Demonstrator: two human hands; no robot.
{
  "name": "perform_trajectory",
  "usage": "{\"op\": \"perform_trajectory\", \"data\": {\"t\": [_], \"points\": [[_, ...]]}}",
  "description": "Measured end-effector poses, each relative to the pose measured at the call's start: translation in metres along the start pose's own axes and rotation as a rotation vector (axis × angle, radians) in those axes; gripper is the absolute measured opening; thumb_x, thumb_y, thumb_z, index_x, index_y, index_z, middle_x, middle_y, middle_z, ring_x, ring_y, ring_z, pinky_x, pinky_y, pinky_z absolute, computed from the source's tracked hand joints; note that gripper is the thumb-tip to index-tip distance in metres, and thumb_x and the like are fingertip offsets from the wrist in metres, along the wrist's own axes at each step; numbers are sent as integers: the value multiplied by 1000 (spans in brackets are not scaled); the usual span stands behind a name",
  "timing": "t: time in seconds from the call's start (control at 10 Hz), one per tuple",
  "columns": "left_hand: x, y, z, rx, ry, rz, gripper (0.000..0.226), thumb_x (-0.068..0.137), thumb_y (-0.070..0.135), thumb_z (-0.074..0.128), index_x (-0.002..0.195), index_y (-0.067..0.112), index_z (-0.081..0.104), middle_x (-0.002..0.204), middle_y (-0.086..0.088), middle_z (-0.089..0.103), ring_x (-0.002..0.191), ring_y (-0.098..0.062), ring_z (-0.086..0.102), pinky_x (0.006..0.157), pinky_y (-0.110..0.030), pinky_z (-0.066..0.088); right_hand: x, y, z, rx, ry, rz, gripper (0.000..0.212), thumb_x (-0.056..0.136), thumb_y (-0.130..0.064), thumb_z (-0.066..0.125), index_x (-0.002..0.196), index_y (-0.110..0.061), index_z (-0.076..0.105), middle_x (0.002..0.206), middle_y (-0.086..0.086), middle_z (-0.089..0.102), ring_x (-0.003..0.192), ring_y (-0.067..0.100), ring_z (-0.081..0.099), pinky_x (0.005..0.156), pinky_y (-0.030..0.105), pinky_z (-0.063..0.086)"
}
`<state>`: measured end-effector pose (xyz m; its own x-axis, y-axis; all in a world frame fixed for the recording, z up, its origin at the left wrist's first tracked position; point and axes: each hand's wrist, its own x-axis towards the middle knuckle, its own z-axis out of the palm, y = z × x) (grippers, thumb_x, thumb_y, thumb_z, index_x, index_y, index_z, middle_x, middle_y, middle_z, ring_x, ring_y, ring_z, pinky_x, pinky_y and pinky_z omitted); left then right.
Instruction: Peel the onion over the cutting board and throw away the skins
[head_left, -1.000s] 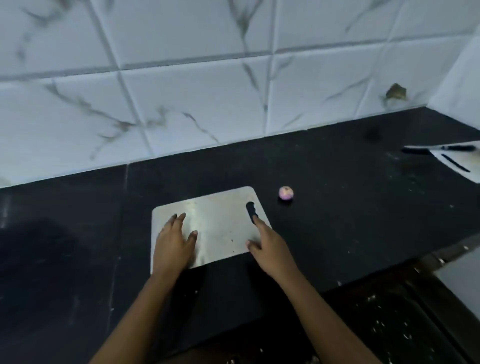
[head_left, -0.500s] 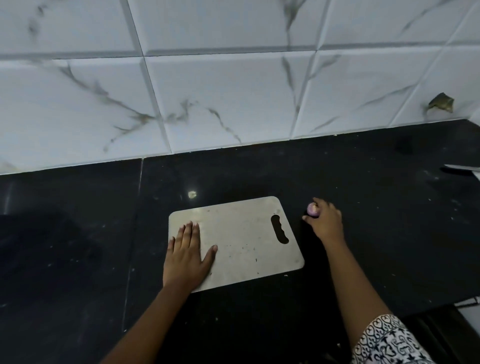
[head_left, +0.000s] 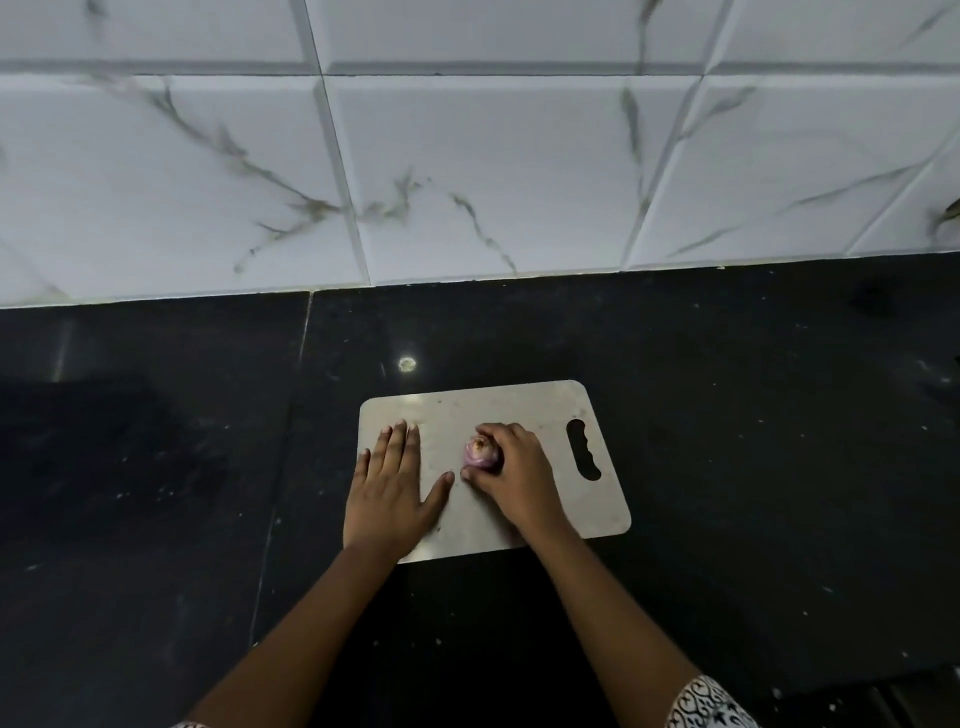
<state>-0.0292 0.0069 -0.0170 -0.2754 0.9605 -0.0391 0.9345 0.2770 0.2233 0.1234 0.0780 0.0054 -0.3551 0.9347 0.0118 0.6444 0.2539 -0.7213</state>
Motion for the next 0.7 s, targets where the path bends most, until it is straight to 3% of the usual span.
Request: {"op": "perform_trajectory", "data": {"t": [0.2,0.3,0.4,0.5,0.7], "points": [[1,-2,2,4,1,-10,87,82,69,2,151,17,5,160,-2,6,147,-16,1,117,-37,-1,-4,10,-8,4,-4,-19,73,75,-39,72,137,-25,37,130,0,45,121,14,40,100,32,41],[-7,5,0,4,28,-22,75,90,62,8,151,20,7,160,-1,9,147,-17,3,117,-39,-1,-7,31,-24,-154,27,-56,54,90,-36,55,139,-24,35,142,0,40,133,16,33,110,34,29],[-14,9,2,-1,-11,-40,72,90,60,1,151,23,3,160,1,2,147,-16,-4,117,-38,-3,-8,49,-24,-431,-78,-107,57,96,-43,37,146,-22,20,155,0,19,144,17,12,116,38,9],[-8,7,1,1,-23,-41,75,86,61,-3,151,24,3,160,2,1,147,-15,-4,117,-38,-3,-7,48,-19,-510,-83,-105,56,98,-42,27,148,-21,13,157,-2,10,145,15,4,116,38,1],[-2,11,-14,-49,-54,-54,63,97,52,25,151,23,11,160,0,8,147,-17,4,117,-40,5,0,37,-24,-434,-88,-78,51,98,-37,32,146,-19,23,155,0,20,144,16,11,116,40,2]]}}
